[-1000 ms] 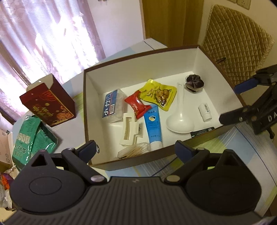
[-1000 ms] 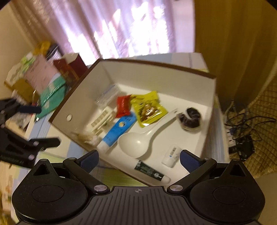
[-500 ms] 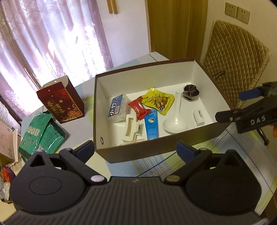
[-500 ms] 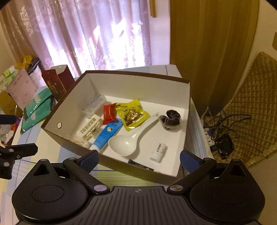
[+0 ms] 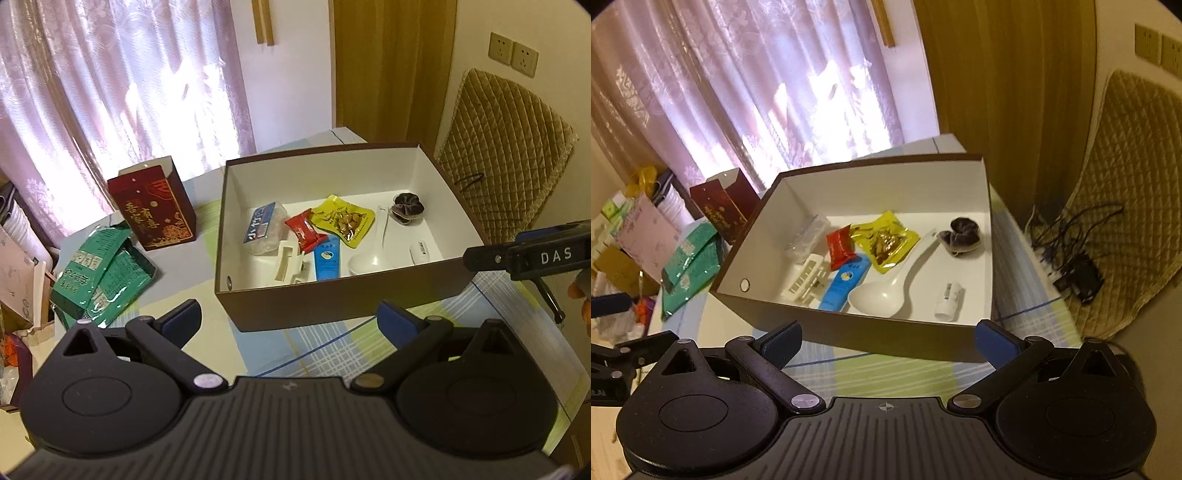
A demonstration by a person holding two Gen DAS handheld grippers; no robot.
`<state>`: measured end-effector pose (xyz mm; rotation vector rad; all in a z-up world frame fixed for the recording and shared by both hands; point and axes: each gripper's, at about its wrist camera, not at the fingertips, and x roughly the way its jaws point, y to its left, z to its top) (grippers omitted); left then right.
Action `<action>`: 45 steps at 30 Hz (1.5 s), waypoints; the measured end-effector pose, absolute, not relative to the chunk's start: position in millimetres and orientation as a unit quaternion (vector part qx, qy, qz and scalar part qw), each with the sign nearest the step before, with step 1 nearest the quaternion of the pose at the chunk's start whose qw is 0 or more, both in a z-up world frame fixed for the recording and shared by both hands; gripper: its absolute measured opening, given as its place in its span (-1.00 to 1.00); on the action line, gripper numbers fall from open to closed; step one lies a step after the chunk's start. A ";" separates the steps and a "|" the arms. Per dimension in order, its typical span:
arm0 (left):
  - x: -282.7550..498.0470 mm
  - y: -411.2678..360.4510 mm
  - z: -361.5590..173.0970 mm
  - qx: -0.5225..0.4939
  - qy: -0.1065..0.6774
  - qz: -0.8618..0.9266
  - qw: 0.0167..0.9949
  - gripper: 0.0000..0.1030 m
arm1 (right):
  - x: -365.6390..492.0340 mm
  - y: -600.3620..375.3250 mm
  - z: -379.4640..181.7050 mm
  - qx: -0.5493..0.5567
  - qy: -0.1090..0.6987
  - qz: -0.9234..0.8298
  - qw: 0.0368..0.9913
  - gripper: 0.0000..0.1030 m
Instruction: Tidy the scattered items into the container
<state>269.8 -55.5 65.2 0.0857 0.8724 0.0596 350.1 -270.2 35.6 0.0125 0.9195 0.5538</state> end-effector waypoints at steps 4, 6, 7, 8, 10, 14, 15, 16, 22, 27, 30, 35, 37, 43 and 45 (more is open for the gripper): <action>259.5 -57.5 64.1 0.045 0.417 0.030 0.907 0.95 | 337.1 -269.4 36.2 -0.004 0.424 0.256 0.869 1.00; 254.4 -59.0 63.2 0.050 0.411 0.033 0.910 0.95 | 329.2 -267.1 35.8 -0.019 0.413 0.248 0.876 1.00; 251.0 -60.0 63.1 0.052 0.406 0.034 0.912 0.95 | 325.8 -266.0 35.4 -0.027 0.408 0.246 0.879 1.00; 247.9 -60.8 63.1 0.053 0.402 0.035 0.914 0.95 | 321.6 -264.8 35.0 -0.035 0.402 0.244 0.882 1.00; 241.6 -61.7 63.3 0.050 0.394 0.036 0.917 0.95 | 313.8 -263.1 33.3 -0.046 0.391 0.242 0.887 1.00; 229.7 -64.7 64.1 0.053 0.372 0.049 0.925 0.95 | 300.8 -262.4 30.0 -0.045 0.383 0.250 0.888 1.00; 227.6 -66.5 63.9 0.059 0.368 0.050 0.927 0.95 | 298.2 -263.0 28.7 -0.040 0.383 0.251 0.888 1.00; 225.6 -68.0 63.5 0.061 0.364 0.047 0.928 0.95 | 296.2 -263.9 27.8 -0.035 0.383 0.252 0.888 1.00; 220.1 -70.0 56.0 0.057 0.373 0.045 0.925 0.95 | 279.3 -274.1 26.6 -0.015 0.342 0.258 0.904 1.00; 215.7 -72.8 53.7 0.066 0.373 0.034 0.925 0.95 | 278.2 -277.1 25.5 -0.016 0.350 0.246 0.904 1.00; 213.8 -74.9 52.8 0.070 0.373 0.030 0.925 0.95 | 275.4 -278.4 24.9 -0.025 0.351 0.243 0.904 1.00; 210.5 -79.2 48.1 0.084 0.374 0.037 0.923 0.95 | 273.3 -282.1 23.6 -0.025 0.359 0.239 0.902 1.00; 209.7 -79.3 45.8 0.082 0.378 0.042 0.921 0.95 | 272.1 -283.8 24.7 -0.022 0.362 0.241 0.900 1.00; 206.2 -76.5 45.4 0.058 0.386 0.054 0.919 0.95 | 267.5 -283.1 22.9 -0.031 0.366 0.244 0.898 1.00; 204.3 -75.1 44.4 0.054 0.389 0.056 0.918 0.95 | 267.3 -282.9 21.3 -0.029 0.372 0.244 0.895 1.00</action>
